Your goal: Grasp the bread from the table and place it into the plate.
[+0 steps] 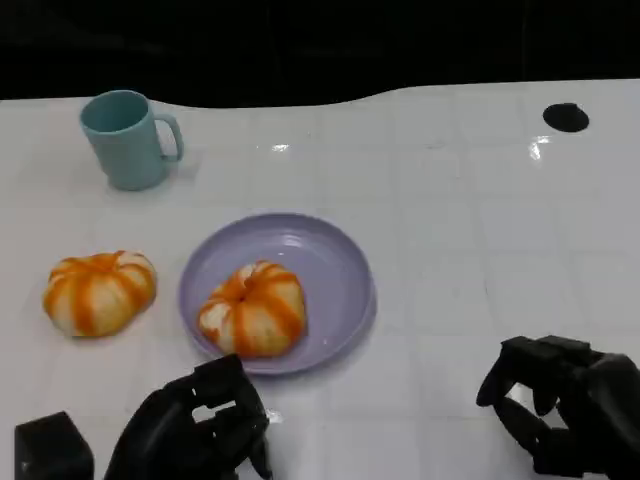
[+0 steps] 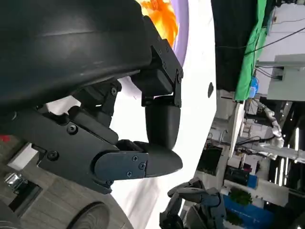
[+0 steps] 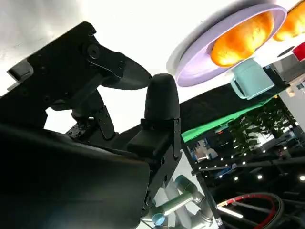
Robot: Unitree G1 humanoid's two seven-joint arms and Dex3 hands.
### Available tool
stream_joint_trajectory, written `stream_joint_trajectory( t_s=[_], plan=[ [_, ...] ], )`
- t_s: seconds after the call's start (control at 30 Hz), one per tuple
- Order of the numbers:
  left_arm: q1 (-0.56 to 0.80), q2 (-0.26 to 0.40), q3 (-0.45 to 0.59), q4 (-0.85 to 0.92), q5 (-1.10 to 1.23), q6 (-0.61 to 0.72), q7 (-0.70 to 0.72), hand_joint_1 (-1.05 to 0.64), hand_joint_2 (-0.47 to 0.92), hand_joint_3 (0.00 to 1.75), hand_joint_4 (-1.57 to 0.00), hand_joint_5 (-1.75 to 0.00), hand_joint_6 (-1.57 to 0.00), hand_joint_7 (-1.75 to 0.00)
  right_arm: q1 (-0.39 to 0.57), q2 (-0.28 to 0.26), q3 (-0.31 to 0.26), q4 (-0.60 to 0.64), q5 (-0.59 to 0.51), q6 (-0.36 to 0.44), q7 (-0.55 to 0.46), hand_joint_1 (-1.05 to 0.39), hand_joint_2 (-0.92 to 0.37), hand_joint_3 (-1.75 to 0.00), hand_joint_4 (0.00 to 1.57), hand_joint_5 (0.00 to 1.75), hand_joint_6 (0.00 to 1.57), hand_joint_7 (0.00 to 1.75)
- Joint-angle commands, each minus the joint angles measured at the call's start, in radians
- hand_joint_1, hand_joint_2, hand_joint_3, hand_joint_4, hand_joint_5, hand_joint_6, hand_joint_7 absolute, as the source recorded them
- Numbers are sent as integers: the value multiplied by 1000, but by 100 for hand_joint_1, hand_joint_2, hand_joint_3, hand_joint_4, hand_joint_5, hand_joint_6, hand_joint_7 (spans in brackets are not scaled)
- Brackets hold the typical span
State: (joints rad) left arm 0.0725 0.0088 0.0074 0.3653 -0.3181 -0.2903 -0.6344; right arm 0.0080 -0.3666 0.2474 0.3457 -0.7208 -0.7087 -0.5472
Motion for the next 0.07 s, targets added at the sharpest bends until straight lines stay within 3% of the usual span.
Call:
stream_joint_trajectory(
  t_s=[0.03, 0.07],
  plan=[
    [2, 16, 7, -1, -3, 1, -9, -60, 75, 54, -78, -175, -72, -146, -3, -6, -4, 9, 3, -12, -8, -20, -49, -106, 85, 175, 68, 148],
    [2, 16, 7, 0, -4, 2, -9, -59, 75, 54, -78, -175, -72, -146, -3, -6, -4, 9, 2, -11, -6, -20, -48, -106, 86, 175, 70, 147]
  ],
)
